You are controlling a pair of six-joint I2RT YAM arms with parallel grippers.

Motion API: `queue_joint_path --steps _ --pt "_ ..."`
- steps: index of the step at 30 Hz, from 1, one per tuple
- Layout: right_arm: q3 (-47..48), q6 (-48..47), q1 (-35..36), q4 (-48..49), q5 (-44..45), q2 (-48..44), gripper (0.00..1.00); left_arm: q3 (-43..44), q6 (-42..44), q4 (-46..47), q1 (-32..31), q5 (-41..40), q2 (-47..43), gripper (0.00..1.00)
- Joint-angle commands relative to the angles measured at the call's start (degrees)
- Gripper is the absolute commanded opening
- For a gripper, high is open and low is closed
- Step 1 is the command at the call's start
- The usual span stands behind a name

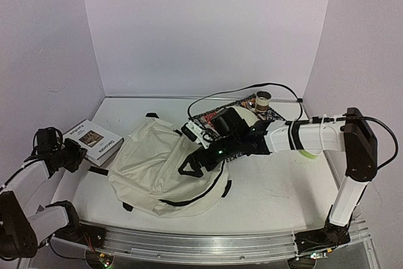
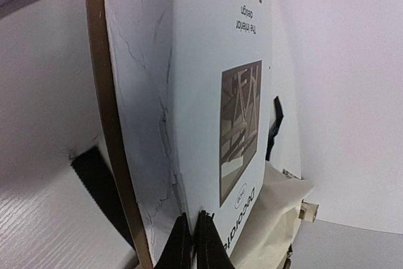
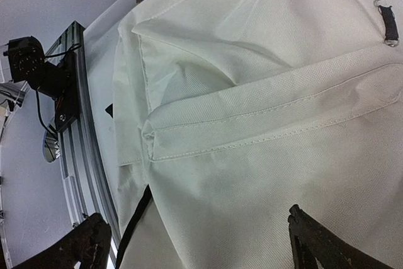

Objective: Pack the student bag
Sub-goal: Pick up the book at the corner of the board.

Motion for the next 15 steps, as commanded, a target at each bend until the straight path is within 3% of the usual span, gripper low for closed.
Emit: queue_joint_path --steps 1,10,15 --pt "3.00 2.62 -0.14 -0.52 2.19 -2.48 0.98 9.61 0.99 0.66 0.25 1.55 -2.31 0.00" --pt "4.53 11.21 -0.97 -0.45 5.46 -3.61 0.98 17.67 -1.43 1.63 -0.23 10.64 -2.56 0.00" --pt "3.55 17.46 -0.96 3.81 6.40 -4.39 0.98 16.18 -7.58 7.39 -6.33 12.80 -4.64 0.00"
